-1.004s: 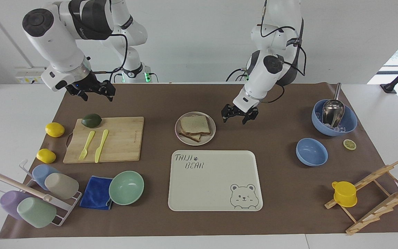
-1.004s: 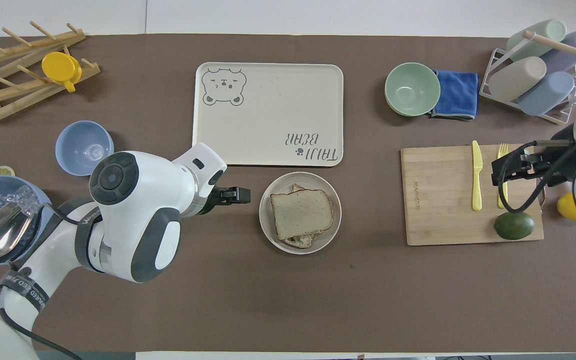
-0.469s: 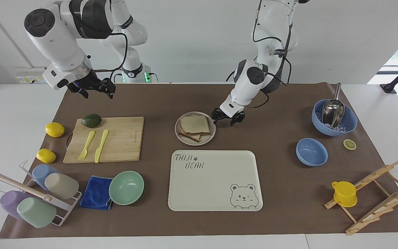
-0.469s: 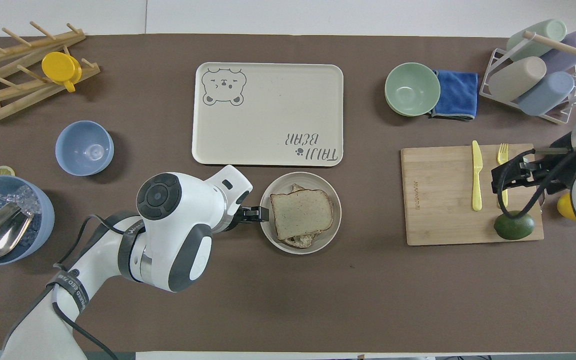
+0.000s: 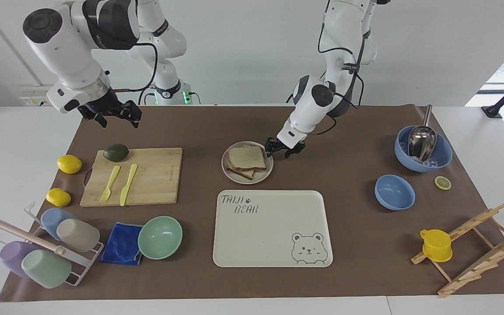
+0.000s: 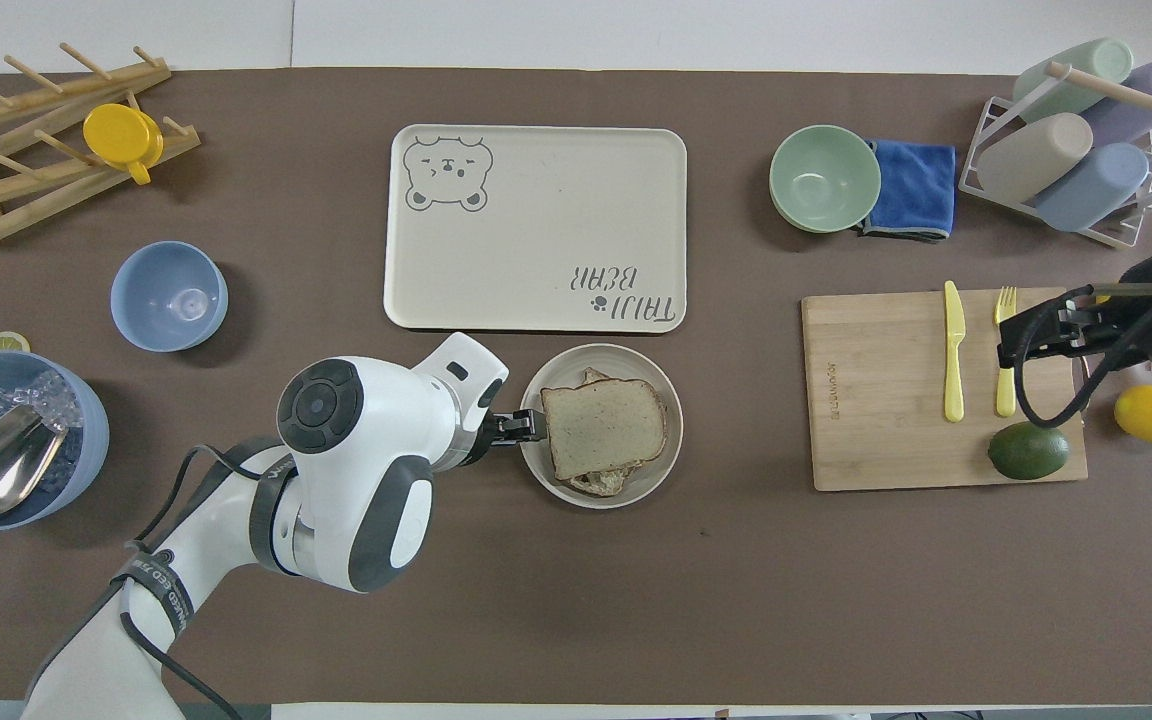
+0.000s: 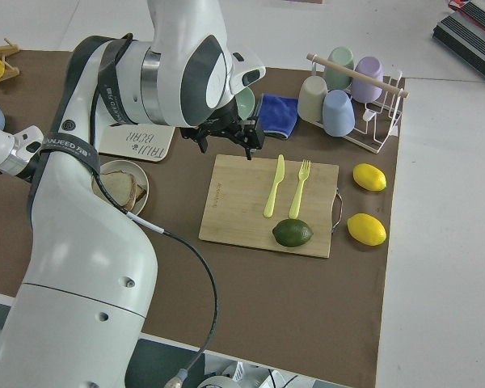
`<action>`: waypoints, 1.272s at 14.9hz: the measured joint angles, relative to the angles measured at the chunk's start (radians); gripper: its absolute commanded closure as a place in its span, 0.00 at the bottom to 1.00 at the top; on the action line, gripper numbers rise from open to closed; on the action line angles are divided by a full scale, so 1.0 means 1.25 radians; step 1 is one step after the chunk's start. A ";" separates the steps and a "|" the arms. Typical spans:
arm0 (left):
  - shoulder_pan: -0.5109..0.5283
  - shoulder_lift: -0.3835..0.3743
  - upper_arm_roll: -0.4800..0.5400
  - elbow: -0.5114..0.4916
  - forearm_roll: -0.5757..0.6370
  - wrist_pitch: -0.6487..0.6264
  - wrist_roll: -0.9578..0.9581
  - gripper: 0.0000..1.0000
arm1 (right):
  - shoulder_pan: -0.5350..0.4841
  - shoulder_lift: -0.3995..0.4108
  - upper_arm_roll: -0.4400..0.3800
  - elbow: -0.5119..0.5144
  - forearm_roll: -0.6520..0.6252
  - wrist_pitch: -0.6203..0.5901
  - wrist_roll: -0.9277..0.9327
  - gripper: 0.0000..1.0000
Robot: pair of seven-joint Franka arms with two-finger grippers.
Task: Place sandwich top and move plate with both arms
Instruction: 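Grasp the plate rim with the left gripper, then lift the plate with the left gripper toward the cream tray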
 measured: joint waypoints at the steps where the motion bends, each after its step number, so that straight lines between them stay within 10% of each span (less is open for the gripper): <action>1: -0.004 0.005 0.000 -0.001 -0.001 0.011 -0.003 0.38 | -0.003 0.000 0.000 0.000 0.000 0.004 -0.002 0.00; 14: -0.018 0.021 0.000 -0.002 -0.020 0.037 -0.008 1.00 | -0.045 0.018 -0.001 0.034 0.004 0.006 -0.002 0.00; 19: -0.018 0.022 0.000 -0.003 -0.024 0.039 -0.009 1.00 | -0.048 0.018 -0.001 0.046 0.005 0.006 -0.002 0.00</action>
